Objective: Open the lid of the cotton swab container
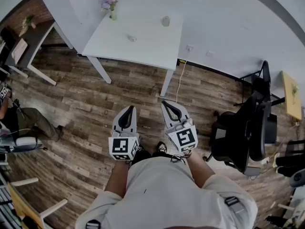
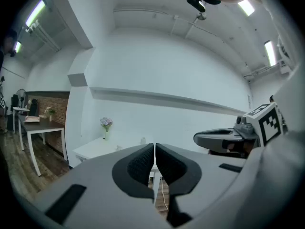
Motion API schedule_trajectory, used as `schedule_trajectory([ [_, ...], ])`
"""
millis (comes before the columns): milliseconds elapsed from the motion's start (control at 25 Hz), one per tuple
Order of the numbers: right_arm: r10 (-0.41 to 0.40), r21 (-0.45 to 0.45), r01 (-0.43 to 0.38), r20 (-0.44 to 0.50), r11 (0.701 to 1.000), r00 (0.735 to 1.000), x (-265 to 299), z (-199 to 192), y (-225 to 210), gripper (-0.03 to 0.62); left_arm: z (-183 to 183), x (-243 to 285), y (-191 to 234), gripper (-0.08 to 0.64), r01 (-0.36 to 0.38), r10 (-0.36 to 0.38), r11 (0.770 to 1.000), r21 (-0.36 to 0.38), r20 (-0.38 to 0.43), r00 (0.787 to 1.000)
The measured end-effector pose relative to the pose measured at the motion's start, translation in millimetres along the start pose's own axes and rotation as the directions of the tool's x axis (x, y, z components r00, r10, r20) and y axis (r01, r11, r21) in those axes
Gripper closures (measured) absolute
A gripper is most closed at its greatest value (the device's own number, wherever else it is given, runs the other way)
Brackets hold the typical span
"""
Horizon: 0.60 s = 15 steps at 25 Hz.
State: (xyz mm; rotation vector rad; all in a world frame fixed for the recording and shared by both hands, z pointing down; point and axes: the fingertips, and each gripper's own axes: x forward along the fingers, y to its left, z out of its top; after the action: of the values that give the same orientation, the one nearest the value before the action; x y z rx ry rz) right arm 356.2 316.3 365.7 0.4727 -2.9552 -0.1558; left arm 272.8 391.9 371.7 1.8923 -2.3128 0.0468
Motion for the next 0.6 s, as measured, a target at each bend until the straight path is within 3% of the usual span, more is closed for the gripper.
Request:
schedule_trajectory([
  [440, 0.004, 0.041, -0.001, -0.071, 0.999, 0.997, -4, -8, 11, 0.594, -13, 0, -1, 0.532, 0.030, -0.030, 1.000, -0.005, -0.038, 0.999],
  [600, 0.006, 0.078, 0.002, -0.110, 0.997, 0.994, -12, -30, 11, 0.594, -35, -3, -9, 0.532, 0.080, -0.082, 0.996, -0.035, -0.079, 0.993],
])
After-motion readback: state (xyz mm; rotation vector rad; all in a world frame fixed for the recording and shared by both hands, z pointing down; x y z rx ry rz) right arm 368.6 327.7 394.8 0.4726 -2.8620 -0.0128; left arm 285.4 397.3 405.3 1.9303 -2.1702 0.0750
